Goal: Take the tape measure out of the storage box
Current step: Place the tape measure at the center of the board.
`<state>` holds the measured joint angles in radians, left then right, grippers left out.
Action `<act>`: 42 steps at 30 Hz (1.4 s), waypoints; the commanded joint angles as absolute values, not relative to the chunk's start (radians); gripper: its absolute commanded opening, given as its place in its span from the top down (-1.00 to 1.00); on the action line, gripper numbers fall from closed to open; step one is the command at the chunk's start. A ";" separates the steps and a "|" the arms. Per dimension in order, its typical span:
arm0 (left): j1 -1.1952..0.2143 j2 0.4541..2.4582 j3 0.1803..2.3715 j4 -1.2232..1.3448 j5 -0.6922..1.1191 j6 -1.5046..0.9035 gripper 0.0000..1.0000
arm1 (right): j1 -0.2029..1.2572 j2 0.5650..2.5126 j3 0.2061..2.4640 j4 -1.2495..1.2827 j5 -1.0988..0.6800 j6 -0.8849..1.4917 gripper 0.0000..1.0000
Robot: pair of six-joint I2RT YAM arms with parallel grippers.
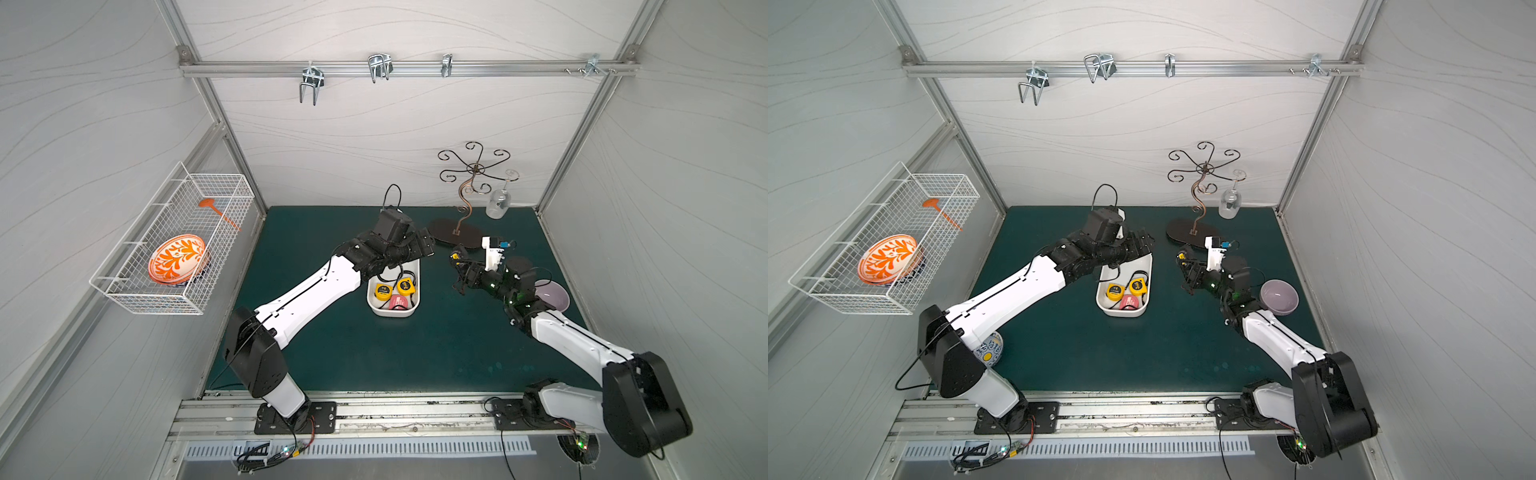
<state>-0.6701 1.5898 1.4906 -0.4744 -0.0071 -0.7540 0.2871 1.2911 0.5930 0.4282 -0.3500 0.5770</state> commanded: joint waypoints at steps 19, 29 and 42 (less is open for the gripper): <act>-0.575 1.564 1.376 -0.507 0.045 -0.590 -1.00 | 0.102 1.746 0.837 0.180 -0.462 0.708 0.88; -0.575 1.579 1.383 -0.502 0.054 -0.596 -1.00 | 0.089 1.810 0.862 0.096 -0.450 0.716 0.44; -0.574 1.612 1.395 -0.514 0.052 -0.582 -1.00 | 0.089 1.677 0.824 -0.089 -0.348 0.632 -0.68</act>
<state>-0.5766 1.5929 1.3560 -0.5415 0.0433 -0.5934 0.0929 1.7153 0.8425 0.0444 -0.4091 0.6750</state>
